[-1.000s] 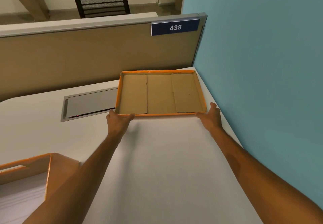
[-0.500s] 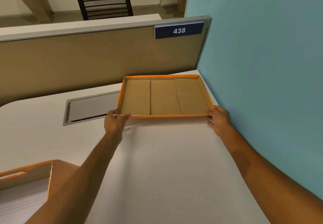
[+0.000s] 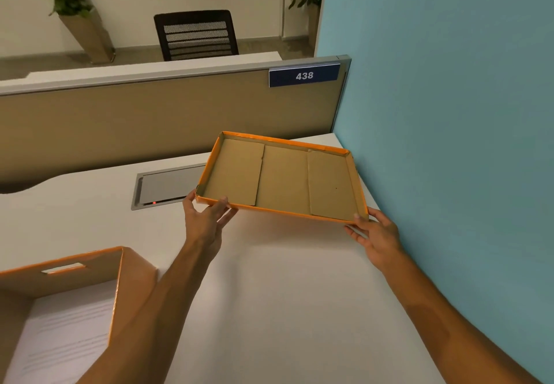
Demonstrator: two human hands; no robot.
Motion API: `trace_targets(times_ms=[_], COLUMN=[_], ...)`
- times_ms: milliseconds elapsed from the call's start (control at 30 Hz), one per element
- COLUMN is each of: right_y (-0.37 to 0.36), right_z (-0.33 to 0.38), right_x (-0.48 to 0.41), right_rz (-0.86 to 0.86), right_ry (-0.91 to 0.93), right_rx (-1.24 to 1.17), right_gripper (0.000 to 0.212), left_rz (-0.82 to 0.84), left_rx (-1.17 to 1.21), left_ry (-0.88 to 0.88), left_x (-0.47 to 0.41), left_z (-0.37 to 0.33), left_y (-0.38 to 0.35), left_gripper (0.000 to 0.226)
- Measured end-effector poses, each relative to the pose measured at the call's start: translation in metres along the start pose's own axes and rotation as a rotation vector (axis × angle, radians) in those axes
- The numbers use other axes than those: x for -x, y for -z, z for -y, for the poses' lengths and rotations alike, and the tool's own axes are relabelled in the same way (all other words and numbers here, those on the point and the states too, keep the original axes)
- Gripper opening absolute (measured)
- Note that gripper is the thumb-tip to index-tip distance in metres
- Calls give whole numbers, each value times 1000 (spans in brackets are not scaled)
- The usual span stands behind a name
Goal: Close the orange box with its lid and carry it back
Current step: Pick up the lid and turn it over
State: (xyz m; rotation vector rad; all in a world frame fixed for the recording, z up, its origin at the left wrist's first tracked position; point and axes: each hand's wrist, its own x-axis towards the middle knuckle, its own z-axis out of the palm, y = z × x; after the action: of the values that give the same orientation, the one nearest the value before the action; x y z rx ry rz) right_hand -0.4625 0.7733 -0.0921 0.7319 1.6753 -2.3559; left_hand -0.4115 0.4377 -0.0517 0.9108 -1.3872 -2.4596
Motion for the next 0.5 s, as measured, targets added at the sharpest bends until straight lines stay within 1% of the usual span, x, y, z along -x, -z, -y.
trace_targets(times_ms=[133,200,233,267,300,333,367,400,433,500], right_y=[14,19,20,21,22,23,22,20,17,10], right_z=[0,1,1,0,-1,-4,-6,-9,-12,-20], right_x=[29,45,54,63,73,84,96,108,120,140], right_rz=[12,-11,-58,-136,-216,-250,-227,-158,-78,32], right_ry=[35,73,131,250,438,679,924,1098,1194,1260], right_rx=[72,166,273,459,697,932,1114,1232,1309,1399], right_gripper=[35,40,47,54,61,64,66,66,66,65], left_rz=[-3,-11,-14,-16,-18,-18,-18,-18,-19,-22], left_rx=[3,8,11,14,16,14,8,3,1,11], left_ry=[-61,-86,-97,-108,-120,-135,-151,-168,-184,-207], left_x=[33,49,58,66,74,83,92,101,111,131], left_z=[-5,-8,-9,-11,-14,-16,-18,-20,-22,-27], left_y=[1,2,3,5,7,9,10,12,13,17], left_gripper=[73,71,70,70,71,71,70,70,70,70])
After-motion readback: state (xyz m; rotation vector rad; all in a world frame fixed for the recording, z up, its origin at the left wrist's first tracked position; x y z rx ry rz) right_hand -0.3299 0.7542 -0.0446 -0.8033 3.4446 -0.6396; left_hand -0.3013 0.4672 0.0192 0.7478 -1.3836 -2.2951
